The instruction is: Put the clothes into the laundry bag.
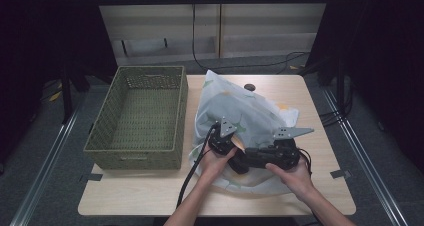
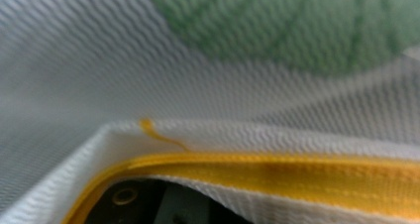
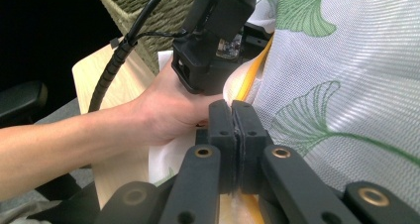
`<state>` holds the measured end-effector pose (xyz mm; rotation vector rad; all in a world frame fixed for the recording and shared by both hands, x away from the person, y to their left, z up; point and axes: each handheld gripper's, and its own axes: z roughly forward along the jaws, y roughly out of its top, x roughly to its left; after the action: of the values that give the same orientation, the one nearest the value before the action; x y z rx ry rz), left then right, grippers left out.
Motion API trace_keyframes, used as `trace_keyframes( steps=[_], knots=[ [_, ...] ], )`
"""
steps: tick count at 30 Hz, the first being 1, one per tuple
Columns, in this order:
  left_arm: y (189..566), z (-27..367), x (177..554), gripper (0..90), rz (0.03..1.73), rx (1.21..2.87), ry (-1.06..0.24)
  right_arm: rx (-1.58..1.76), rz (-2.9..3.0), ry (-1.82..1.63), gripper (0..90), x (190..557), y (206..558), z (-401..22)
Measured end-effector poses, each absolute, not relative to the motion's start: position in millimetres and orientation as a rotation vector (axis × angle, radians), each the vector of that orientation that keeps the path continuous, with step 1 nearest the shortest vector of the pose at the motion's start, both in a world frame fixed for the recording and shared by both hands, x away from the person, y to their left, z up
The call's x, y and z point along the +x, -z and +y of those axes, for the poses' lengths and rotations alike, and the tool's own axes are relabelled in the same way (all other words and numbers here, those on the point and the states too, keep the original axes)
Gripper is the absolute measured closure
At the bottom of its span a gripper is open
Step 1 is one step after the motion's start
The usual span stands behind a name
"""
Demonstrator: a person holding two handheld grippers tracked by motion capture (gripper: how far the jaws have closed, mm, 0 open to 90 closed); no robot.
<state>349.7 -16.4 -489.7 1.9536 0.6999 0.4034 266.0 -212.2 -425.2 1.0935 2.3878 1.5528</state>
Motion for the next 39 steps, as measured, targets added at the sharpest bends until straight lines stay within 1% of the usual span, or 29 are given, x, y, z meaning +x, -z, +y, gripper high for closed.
trace_keyframes(
  steps=[4, 5, 8, 9, 11, 14, 16, 18, 21, 22, 23, 24, 27, 28, 29, 31, 32, 33, 34, 36, 37, 39],
  knots=[
    [489.4, -14.1, 347.5, 83.1, 0.690, 1.957, -0.396, 1.099, 2.386, -1.545, 88.5, 267.3, 427.6, -215.2],
    [486.9, -12.9, 346.1, 81.4, 0.680, 1.975, -0.405, 1.099, 2.388, -1.540, 88.5, 268.1, 428.6, -215.9],
    [477.7, -4.2, 339.6, 70.6, 0.674, 1.951, -0.341, 1.104, 2.387, -1.534, 88.3, 269.9, 431.2, -217.5],
    [474.7, -0.6, 337.0, 64.8, 0.660, 1.949, -0.320, 1.106, 2.384, -1.537, 88.3, 270.1, 431.3, -218.0],
    [469.2, 5.4, 330.0, 56.9, 0.648, 1.948, -0.333, 1.104, 2.379, -1.544, 88.2, 271.2, 431.3, -218.7],
    [461.4, 13.9, 320.0, 48.1, 0.619, 1.941, -0.295, 1.105, 2.373, -1.548, 88.2, 271.7, 430.2, -219.2],
    [456.1, 21.1, 310.4, 40.2, 0.608, 1.925, -0.286, 1.102, 2.364, -1.553, 88.1, 271.0, 428.1, -219.8],
    [453.7, 29.9, 299.1, 39.5, 0.599, 1.916, -0.308, 1.097, 2.352, -1.547, 88.1, 270.4, 425.6, -221.1],
    [457.2, 44.0, 285.6, 37.8, 0.582, 1.892, -0.294, 1.090, 2.341, -1.553, 88.0, 270.8, 423.2, -222.5],
    [458.9, 47.8, 281.9, 37.8, 0.595, 1.901, -0.320, 1.089, 2.339, -1.549, 88.0, 270.9, 422.4, -222.4],
    [463.5, 49.8, 281.3, 40.1, 0.594, 1.896, -0.293, 1.091, 2.337, -1.553, 88.0, 271.2, 421.7, -222.1],
    [466.7, 49.7, 282.8, 43.0, 0.600, 1.917, -0.292, 1.086, 2.337, -1.560, 88.0, 271.3, 420.3, -221.2],
    [477.5, 41.6, 291.2, 42.9, 0.621, 1.967, -0.270, 1.058, 2.334, -1.577, 88.0, 269.9, 415.4, -218.6],
    [481.7, 37.6, 295.2, 41.9, 0.615, 1.986, -0.261, 1.045, 2.332, -1.587, 88.0, 268.5, 412.8, -217.3],
    [485.6, 32.9, 298.5, 39.0, 0.612, 2.012, -0.278, 1.027, 2.331, -1.594, 88.1, 267.1, 410.4, -216.4],
    [490.9, 24.4, 302.5, 38.2, 0.600, 2.065, -0.319, 1.007, 2.326, -1.611, 88.2, 264.0, 405.9, -215.1],
    [492.2, 22.2, 304.0, 38.3, 0.596, 2.079, -0.343, 0.999, 2.327, -1.614, 88.2, 262.7, 404.4, -214.9],
    [494.0, 20.4, 306.1, 43.9, 0.601, 2.077, -0.370, 0.991, 2.327, -1.618, 88.3, 261.8, 403.6, -214.9],
    [495.4, 19.6, 310.2, 50.9, 0.616, 2.068, -0.368, 0.991, 2.327, -1.621, 88.3, 261.0, 403.1, -215.2],
    [495.4, 18.4, 317.3, 71.1, 0.614, 2.070, -0.374, 0.993, 2.331, -1.619, 88.3, 260.3, 403.1, -215.8],
    [496.6, 15.8, 320.3, 78.6, 0.613, 2.057, -0.366, 0.993, 2.331, -1.614, 88.3, 260.3, 403.3, -216.2],
    [496.3, 9.5, 326.3, 86.6, 0.616, 2.065, -0.396, 1.003, 2.328, -1.604, 88.4, 260.7, 403.3, -217.6]
  ],
)
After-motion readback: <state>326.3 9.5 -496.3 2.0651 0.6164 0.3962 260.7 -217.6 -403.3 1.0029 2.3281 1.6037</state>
